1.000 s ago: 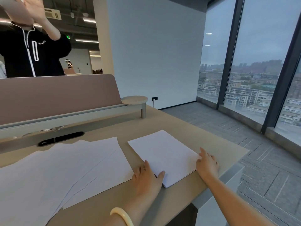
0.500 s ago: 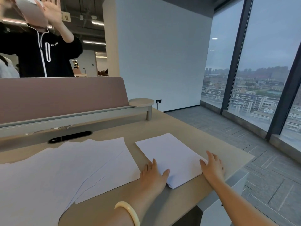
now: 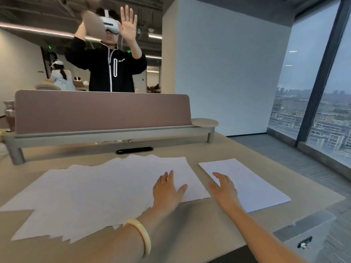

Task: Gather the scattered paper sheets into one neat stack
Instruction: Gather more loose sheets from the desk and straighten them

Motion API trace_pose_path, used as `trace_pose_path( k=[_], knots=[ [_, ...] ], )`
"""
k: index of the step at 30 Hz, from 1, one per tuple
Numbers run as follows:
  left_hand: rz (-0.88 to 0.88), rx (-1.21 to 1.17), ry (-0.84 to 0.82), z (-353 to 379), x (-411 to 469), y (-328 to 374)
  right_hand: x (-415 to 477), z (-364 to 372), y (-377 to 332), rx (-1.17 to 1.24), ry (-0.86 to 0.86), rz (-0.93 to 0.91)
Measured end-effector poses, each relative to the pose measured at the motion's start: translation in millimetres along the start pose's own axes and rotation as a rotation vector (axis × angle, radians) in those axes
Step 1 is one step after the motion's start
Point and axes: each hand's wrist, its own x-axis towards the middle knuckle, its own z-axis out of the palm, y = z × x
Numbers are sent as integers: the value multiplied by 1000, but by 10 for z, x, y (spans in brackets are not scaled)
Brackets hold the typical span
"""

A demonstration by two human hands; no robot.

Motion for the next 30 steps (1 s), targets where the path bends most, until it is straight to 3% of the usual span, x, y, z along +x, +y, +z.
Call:
trace_pose_path(
  k=[6, 14, 20, 25, 30],
  knots=[
    [-227, 126, 112, -779, -277, -1327, -258, 904, -789, 67, -266, -93],
    [-536, 199, 69, -1450, -892, -2752, -412, 1684, -1590, -287, -430, -31],
    [-517, 125, 28, -1615, -1058, -3046, -532, 1895, -1815, -483, -538, -173],
    [-499, -82, 101, -1753, -1095, -3120, -661, 1860, -2018, -480, -707, -326],
    [-495, -361, 226, -1846, -1087, -3137, -703, 1617, -2112, -397, -879, -342]
  ],
)
